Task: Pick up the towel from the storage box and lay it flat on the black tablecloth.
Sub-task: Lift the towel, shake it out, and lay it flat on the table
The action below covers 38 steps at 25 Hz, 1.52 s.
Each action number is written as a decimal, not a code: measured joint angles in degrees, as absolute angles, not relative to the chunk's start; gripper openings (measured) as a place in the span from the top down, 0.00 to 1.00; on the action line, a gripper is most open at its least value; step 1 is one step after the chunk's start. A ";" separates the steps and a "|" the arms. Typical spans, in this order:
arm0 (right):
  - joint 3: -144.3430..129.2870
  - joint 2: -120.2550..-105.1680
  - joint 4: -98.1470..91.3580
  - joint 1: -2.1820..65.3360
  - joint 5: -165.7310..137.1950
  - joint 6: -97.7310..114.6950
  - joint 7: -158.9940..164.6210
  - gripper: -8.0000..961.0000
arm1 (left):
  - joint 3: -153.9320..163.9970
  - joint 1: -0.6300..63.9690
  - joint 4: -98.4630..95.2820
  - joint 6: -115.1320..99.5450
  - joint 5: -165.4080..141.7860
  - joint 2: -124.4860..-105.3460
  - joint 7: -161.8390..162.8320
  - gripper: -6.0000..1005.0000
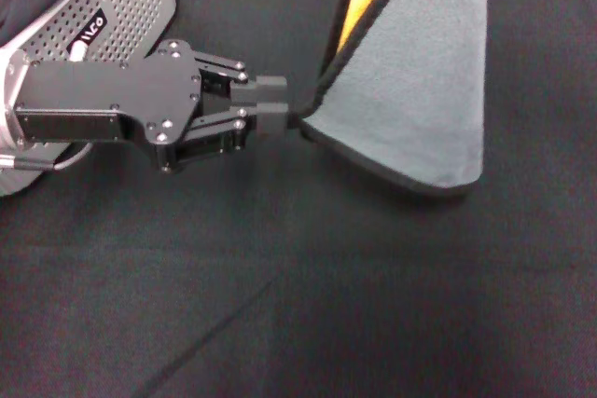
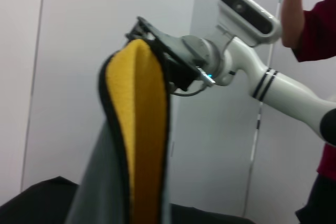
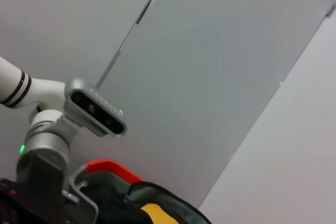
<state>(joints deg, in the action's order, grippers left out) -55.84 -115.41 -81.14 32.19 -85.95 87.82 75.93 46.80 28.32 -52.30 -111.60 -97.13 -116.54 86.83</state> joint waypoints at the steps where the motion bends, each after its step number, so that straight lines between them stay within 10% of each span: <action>1: -55.83 -115.40 -81.20 32.14 -85.77 88.02 75.90 0.98 | 46.60 27.99 -52.30 -110.39 -96.78 -116.60 86.75 0.76; 25: -55.73 -115.49 -86.61 31.29 -82.58 91.08 76.65 0.97 | 43.75 27.87 -50.82 -106.54 -101.06 -117.45 83.42 0.75; 38: -55.72 -115.39 -86.68 30.97 -80.78 91.31 76.28 0.97 | 44.21 29.91 -46.60 -106.93 -104.47 -116.89 82.34 0.57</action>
